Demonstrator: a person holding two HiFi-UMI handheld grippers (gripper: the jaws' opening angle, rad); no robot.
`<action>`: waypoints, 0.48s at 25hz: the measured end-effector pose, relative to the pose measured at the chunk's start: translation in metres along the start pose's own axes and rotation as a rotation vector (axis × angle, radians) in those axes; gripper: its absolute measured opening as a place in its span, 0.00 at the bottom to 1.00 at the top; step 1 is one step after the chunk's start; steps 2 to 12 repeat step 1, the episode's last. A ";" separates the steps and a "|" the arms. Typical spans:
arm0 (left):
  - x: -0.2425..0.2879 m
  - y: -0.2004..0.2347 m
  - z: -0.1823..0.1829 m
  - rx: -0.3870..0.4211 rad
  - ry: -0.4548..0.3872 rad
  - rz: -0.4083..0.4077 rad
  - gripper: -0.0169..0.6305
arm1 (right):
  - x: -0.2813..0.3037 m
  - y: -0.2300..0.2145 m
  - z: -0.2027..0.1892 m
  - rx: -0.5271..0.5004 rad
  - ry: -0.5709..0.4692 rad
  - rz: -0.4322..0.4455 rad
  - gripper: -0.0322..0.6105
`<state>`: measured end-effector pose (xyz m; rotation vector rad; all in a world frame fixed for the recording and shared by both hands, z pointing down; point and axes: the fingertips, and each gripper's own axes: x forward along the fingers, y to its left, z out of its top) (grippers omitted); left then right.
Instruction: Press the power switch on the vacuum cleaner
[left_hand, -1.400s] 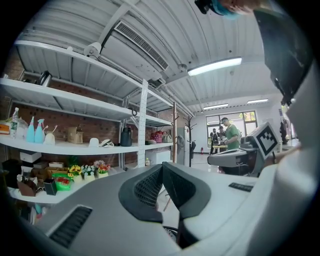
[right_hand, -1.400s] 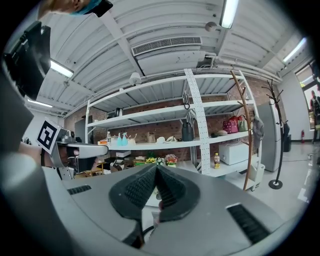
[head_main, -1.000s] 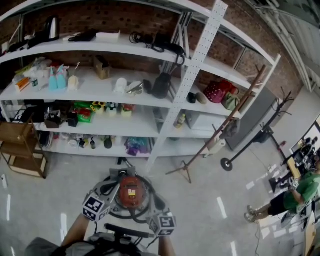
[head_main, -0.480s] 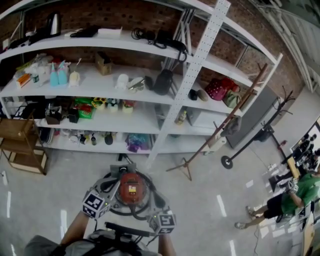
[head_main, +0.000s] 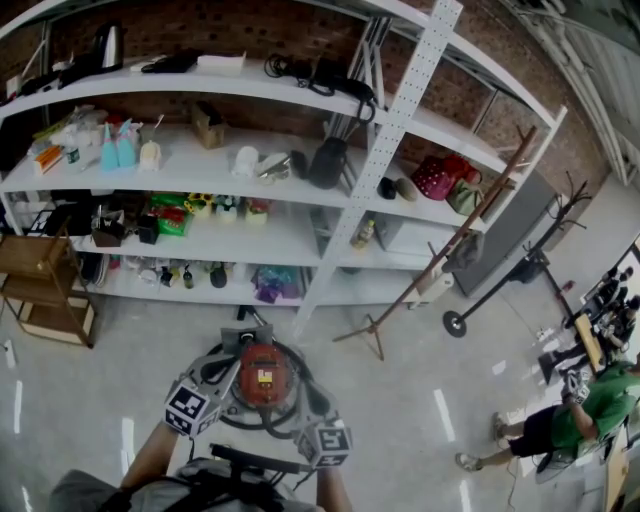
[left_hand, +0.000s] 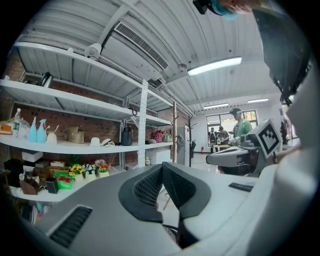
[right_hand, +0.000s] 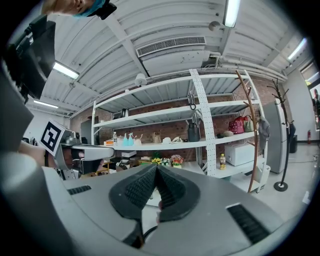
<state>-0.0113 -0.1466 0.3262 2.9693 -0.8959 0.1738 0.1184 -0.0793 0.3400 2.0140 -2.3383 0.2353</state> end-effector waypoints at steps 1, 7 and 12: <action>0.000 0.000 0.000 0.001 -0.001 -0.001 0.04 | 0.000 0.000 -0.002 -0.002 -0.001 0.003 0.07; 0.000 0.000 0.000 0.001 -0.001 -0.001 0.04 | 0.000 0.000 -0.002 -0.002 -0.001 0.003 0.07; 0.000 0.000 0.000 0.001 -0.001 -0.001 0.04 | 0.000 0.000 -0.002 -0.002 -0.001 0.003 0.07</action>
